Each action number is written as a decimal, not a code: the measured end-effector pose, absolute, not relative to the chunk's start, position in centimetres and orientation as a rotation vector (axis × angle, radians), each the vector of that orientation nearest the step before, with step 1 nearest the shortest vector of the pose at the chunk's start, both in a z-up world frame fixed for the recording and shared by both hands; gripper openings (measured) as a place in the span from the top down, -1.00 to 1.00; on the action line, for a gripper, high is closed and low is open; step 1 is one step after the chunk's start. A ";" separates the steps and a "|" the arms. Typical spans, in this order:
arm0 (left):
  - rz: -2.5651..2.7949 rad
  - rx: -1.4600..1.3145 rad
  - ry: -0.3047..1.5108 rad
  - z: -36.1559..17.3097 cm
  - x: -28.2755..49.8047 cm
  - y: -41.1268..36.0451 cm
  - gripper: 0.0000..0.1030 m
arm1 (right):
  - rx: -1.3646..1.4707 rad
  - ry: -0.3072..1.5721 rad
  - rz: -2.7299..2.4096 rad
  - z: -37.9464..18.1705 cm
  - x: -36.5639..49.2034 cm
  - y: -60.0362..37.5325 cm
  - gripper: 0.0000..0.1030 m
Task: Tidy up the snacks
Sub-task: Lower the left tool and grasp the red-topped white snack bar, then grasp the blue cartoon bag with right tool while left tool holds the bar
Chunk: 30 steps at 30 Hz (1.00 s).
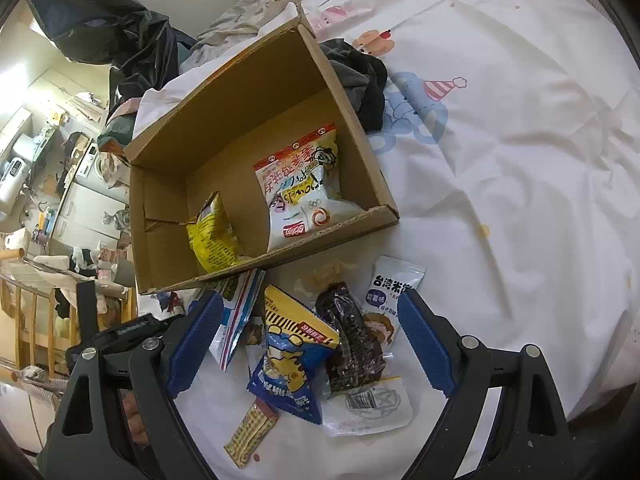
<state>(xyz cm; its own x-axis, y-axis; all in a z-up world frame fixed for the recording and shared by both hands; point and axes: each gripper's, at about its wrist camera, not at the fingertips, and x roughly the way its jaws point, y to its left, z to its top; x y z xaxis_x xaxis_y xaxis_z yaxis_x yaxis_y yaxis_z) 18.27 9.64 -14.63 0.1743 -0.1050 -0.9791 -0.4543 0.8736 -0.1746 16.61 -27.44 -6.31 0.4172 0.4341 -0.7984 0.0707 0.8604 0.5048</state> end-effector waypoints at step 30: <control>0.062 -0.080 1.168 -6.5 12.8 2.0 0.48 | 0.658 1.241 0.271 -8.4 16.3 -28.9 -0.50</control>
